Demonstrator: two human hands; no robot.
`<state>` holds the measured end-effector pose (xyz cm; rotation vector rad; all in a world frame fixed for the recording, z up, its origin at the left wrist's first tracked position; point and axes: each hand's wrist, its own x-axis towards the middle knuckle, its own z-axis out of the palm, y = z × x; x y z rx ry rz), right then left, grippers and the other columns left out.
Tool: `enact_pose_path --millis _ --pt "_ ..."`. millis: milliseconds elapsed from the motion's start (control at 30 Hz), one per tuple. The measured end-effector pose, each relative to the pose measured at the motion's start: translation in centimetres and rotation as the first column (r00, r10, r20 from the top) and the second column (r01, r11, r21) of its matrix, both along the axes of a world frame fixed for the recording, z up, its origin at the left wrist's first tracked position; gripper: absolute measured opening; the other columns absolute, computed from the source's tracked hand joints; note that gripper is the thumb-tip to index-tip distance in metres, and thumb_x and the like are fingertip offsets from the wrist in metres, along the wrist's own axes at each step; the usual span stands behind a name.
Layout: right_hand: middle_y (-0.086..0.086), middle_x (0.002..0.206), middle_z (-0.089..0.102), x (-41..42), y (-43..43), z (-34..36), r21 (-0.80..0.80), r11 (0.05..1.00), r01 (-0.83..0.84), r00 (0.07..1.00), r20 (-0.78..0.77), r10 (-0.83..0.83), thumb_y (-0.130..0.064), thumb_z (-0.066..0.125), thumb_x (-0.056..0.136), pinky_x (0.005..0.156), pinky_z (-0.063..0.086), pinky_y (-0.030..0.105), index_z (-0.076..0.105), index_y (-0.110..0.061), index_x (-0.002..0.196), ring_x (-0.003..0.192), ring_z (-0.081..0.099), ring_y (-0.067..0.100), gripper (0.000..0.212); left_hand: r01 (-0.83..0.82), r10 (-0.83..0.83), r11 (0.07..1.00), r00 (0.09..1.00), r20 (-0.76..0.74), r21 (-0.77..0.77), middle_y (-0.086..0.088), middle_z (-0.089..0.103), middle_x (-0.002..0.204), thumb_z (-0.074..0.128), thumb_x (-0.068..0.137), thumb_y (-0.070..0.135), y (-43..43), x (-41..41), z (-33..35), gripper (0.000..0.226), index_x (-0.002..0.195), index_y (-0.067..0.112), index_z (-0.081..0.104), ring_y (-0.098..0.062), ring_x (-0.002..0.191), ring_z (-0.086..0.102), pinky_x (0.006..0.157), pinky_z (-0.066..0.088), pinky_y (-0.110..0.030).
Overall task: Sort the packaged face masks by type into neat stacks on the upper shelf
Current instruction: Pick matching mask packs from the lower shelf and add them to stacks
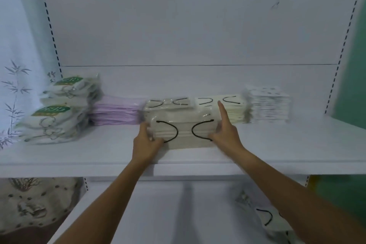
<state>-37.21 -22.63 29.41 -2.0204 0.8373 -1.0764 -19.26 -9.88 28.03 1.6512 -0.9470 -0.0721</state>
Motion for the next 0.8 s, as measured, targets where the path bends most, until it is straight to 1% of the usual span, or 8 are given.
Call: enact_pose_path --millis 133,200,300,333,400,500,633,800 --pt "0.005 0.100 0.052 -0.9 -1.0 -1.0 0.048 0.999 0.012 0.993 -0.116 -0.007 -0.005 0.058 0.085 0.054 0.039 0.015 0.001 -0.035 0.150 0.076 0.054 0.017 0.092 0.010 -0.020 0.998 0.990 0.136 0.067 -0.007 0.059 0.099 0.065 0.085 0.013 0.0 1.0 -0.1 0.041 0.121 0.014 0.046 -0.019 0.082 0.057 0.063 0.041 -0.021" --pt "0.009 0.096 0.053 -0.7 -1.6 -0.5 0.029 0.999 0.023 0.999 -0.049 -0.022 -0.004 0.056 0.087 0.060 0.041 0.020 0.004 -0.035 0.150 0.080 0.053 0.020 0.088 -0.022 0.015 0.999 0.986 0.166 0.043 -0.010 0.062 0.096 0.065 0.086 0.014 -0.1 1.4 -0.2 0.050 0.130 0.016 0.041 -0.021 0.081 0.057 0.069 0.040 -0.026" --pt "-0.001 0.081 0.048 0.4 -2.1 0.0 -0.110 0.994 0.012 1.000 0.011 -0.011 0.003 0.055 0.085 0.054 0.039 0.013 0.013 -0.039 0.148 0.063 0.046 0.014 0.087 -0.116 0.120 0.992 0.986 0.116 -0.043 -0.009 0.060 0.089 0.069 0.082 0.012 -0.8 2.1 -0.2 0.068 0.137 0.019 0.030 -0.023 0.079 0.053 0.071 0.033 -0.024" --pt "-0.005 0.081 0.050 1.0 -2.5 0.1 -0.173 0.985 0.009 1.000 0.006 -0.008 0.005 0.054 0.084 0.057 0.040 0.011 0.020 -0.036 0.148 0.064 0.047 0.012 0.083 -0.144 0.151 0.987 0.983 0.108 -0.070 -0.009 0.060 0.090 0.070 0.081 0.012 -1.3 2.5 -0.1 0.066 0.134 0.019 0.032 -0.024 0.080 0.054 0.070 0.032 -0.024" --pt "-0.001 0.100 0.057 2.4 -3.5 0.4 -0.275 0.961 0.011 1.000 -0.019 -0.017 0.004 0.050 0.086 0.076 0.038 0.009 0.038 -0.025 0.143 0.089 0.057 0.015 0.065 -0.191 0.208 0.975 0.962 0.175 -0.112 -0.010 0.064 0.091 0.067 0.083 0.013 -2.6 3.3 0.2 0.043 0.121 0.016 0.047 -0.028 0.084 0.059 0.070 0.031 -0.024" --pt "0.006 0.123 0.051 4.8 -5.6 1.2 -0.365 0.931 0.022 0.988 -0.135 -0.076 -0.017 0.054 0.090 0.102 0.034 0.028 0.048 -0.017 0.135 0.118 0.049 0.022 0.046 -0.262 0.295 0.955 0.895 0.334 -0.141 -0.008 0.065 0.093 0.070 0.081 0.020 -4.4 5.0 0.8 0.014 0.094 0.013 0.066 -0.027 0.093 0.059 0.075 0.034 -0.026" --pt "0.002 0.137 0.035 7.7 -8.5 2.7 -0.578 0.815 -0.045 0.872 -0.421 -0.250 -0.060 0.066 0.073 0.114 0.013 0.047 0.030 -0.022 0.143 0.132 0.027 0.020 0.088 -0.242 0.256 0.966 0.871 0.420 -0.087 -0.002 0.059 0.106 0.083 0.065 0.028 -6.5 7.8 2.4 0.039 0.098 0.016 0.066 -0.019 0.103 0.051 0.082 0.035 -0.025" --pt "0.004 0.137 0.035 11.7 -12.7 5.3 -0.650 0.757 -0.069 0.853 -0.432 -0.293 -0.059 0.059 0.080 0.113 0.009 0.051 0.029 -0.022 0.143 0.132 0.026 0.024 0.079 -0.266 0.262 0.963 0.884 0.386 -0.046 -0.004 0.059 0.110 0.080 0.071 0.026 -9.5 11.7 4.2 0.048 0.111 0.016 0.056 -0.016 0.093 0.051 0.077 0.039 -0.028"
